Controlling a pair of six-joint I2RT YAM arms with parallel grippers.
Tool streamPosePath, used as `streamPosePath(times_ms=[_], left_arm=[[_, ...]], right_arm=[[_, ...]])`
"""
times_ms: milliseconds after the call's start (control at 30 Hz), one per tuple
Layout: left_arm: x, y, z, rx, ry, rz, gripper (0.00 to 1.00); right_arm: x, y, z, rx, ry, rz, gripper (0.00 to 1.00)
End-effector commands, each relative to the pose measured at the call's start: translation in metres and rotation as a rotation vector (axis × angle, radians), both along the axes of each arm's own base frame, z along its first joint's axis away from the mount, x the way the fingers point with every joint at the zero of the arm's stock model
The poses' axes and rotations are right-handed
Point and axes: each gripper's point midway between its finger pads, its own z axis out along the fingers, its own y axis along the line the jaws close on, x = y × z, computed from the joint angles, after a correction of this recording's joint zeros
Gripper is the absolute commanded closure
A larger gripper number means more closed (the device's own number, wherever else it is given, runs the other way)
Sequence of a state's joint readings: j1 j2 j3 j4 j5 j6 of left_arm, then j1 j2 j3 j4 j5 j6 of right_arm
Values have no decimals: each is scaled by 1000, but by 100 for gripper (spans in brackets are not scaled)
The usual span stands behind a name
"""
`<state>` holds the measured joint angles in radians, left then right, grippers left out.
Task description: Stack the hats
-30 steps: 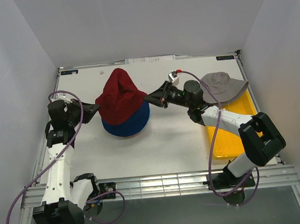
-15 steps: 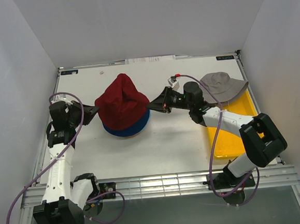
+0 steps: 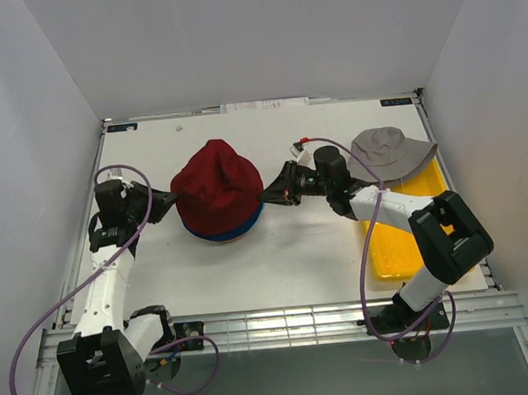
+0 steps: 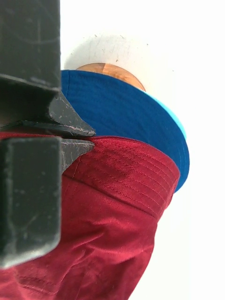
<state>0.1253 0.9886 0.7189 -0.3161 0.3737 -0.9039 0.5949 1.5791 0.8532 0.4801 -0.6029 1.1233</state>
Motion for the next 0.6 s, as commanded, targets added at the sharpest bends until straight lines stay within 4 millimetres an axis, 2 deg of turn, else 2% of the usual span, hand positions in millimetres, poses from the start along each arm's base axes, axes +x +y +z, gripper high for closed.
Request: streamPosePath(times_ms=[0,100,333,367,400,567], left_arm=[[2,8,-15,21,23,38,100],[0,8,-24,14,46,40,100],[2,11,-29,25,59,50,100],[2,10,-28,25,56,48,100],[2,10,-28,25,54,48,100],[4,12,-24,32,45,49,100]], right_arm=[[7,3,7,-12,-60,22,92],[8,3,1,-31,-54,24,92],[10,3,-1,-49,-64,31,91],[11,3,1,-52,-76,27,89],[12,1,2,-61,-80,18,82],[15,-3,14,-59,-108,3,71]])
